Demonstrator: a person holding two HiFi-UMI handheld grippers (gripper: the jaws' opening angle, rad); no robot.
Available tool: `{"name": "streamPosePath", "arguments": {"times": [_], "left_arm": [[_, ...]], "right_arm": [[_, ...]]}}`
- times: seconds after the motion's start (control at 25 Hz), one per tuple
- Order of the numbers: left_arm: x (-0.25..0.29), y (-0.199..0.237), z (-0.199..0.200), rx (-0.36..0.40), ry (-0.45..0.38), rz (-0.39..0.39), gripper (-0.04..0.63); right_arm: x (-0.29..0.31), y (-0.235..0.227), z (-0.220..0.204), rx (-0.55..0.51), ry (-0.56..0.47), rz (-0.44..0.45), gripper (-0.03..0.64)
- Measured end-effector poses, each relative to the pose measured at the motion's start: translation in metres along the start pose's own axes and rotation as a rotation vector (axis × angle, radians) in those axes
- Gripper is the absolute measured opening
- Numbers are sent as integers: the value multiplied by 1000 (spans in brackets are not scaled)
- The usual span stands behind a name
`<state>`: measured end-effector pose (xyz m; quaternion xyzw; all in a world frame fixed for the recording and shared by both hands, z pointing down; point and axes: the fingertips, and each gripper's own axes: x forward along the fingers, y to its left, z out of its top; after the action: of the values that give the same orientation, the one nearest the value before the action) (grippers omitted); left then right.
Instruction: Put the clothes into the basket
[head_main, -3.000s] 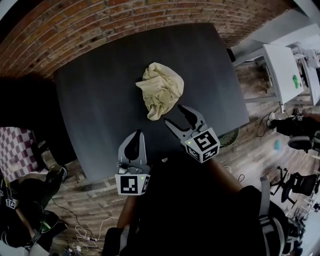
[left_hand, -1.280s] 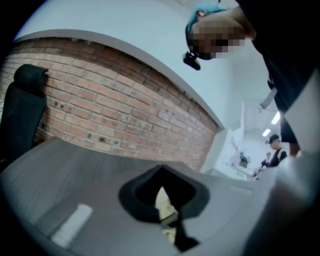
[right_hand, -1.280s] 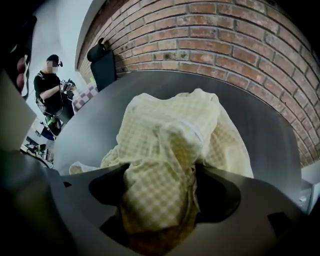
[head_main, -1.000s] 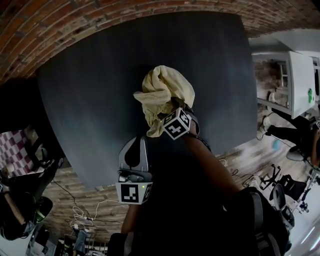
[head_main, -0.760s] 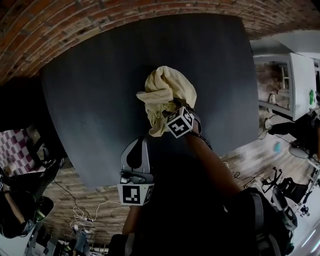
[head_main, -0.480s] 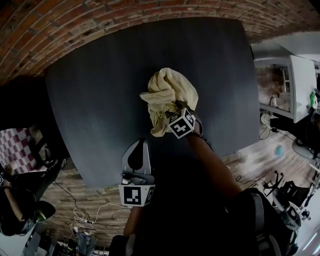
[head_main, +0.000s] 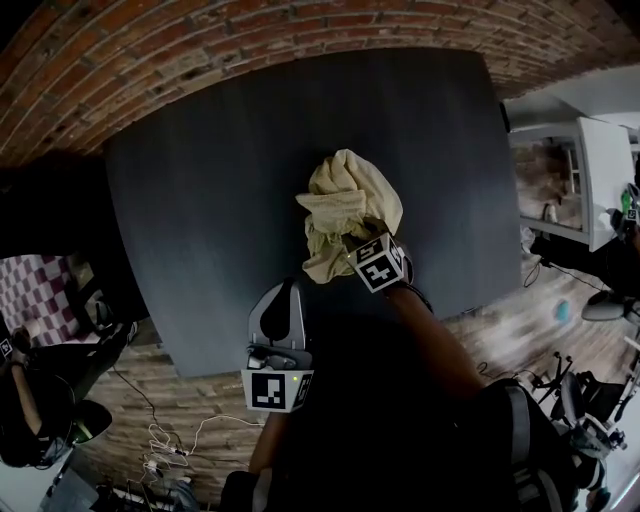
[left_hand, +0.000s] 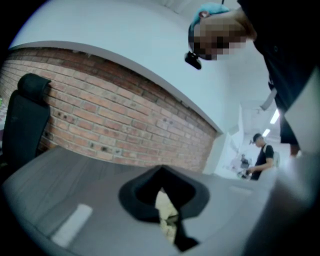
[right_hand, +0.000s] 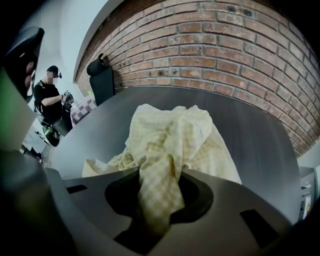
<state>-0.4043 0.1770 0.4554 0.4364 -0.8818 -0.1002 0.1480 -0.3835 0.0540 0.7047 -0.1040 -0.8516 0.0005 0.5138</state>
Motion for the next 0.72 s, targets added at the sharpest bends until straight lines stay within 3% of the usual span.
{"name": "streamPosePath", "arguments": {"times": [0.72], "left_arm": [[-32,-9,8,48,-13,-20,3]], "right_arm": [[-76,30,18,67,-209,-26,109]]}}
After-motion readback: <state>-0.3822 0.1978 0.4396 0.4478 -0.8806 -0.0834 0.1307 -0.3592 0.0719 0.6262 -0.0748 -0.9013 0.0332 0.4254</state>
